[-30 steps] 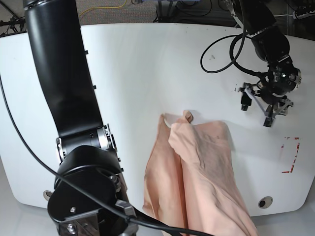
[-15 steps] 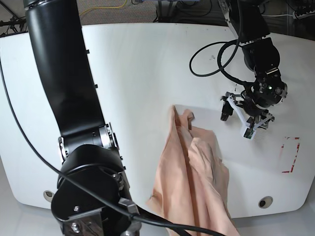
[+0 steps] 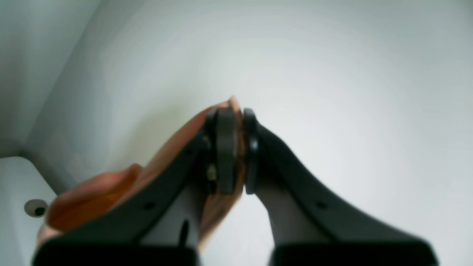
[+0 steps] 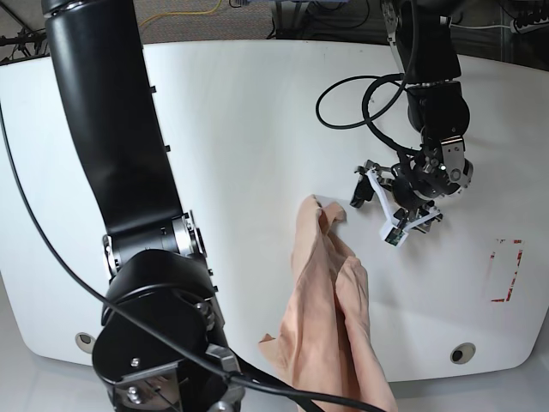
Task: Fold the T-shirt properly
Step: 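Lower the left gripper onto the bunched shirt and grasp a corner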
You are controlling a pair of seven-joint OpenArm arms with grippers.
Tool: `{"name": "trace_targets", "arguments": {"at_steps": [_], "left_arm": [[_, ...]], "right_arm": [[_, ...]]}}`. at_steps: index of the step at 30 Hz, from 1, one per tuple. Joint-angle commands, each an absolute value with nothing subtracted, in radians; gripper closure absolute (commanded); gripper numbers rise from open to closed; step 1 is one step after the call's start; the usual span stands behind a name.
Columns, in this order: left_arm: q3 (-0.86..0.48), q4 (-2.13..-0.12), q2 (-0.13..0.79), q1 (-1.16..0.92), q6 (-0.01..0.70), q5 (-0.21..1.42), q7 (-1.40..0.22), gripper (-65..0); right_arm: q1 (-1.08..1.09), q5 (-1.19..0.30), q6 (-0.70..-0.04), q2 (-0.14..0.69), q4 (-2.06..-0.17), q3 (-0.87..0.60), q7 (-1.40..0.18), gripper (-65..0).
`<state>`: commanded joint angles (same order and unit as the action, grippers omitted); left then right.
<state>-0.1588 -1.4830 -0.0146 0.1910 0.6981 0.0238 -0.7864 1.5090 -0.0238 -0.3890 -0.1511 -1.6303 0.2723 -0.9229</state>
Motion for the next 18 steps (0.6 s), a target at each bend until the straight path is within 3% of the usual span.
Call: {"name": "trace_targets", "arguments": {"at_steps": [18], "left_arm": [[-0.051, -1.386, -0.042, 0.217, 0.698, 0.022, -0.722, -48.5]], "right_arm": [[1.504, -0.024, -0.389, -0.15, -1.632, 0.272, -0.921, 0.0]]}}
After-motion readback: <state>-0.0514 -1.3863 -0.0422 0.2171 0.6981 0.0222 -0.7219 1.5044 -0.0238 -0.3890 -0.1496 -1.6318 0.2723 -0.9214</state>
